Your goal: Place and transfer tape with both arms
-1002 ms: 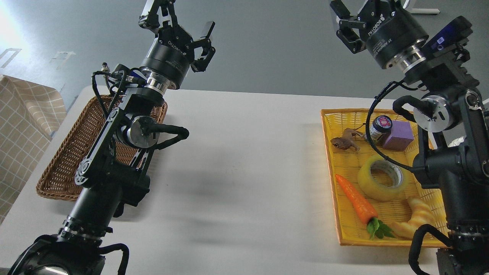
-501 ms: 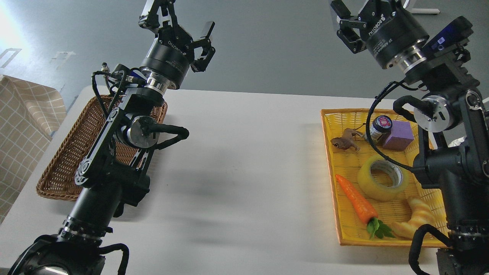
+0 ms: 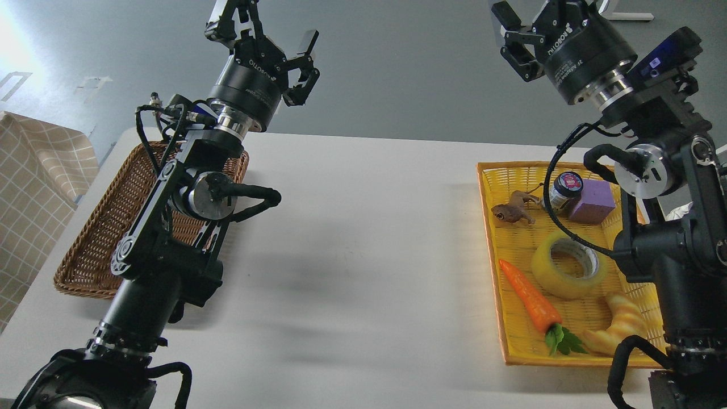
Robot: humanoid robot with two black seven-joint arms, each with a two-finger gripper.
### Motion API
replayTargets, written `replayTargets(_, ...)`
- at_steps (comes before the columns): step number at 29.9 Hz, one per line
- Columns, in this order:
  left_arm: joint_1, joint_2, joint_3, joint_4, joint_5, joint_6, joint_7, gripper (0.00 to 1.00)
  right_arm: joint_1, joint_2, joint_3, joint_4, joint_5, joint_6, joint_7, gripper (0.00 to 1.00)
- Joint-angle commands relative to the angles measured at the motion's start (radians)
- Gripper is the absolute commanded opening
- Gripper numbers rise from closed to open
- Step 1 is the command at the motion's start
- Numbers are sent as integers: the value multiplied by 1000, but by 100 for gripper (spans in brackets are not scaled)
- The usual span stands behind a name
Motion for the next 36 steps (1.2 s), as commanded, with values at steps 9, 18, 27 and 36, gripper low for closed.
replayTargets(9,3,0,-7,0,1,0,-2,98,10,0,0,-6,2,28,-1,100)
replayTargets(18,6,0,-8,0,-1,-3,-3,98,15,0,-2,-8,-1,68,0,100)
replayTargets(27,5,0,-7,0,-2,-8,-2,98,6,0,-2,-5,0,69,2,100)
replayTargets(36,6,0,-7,2,-2,-6,-2,98,-17,0,-2,-2,-4,112,75,100)
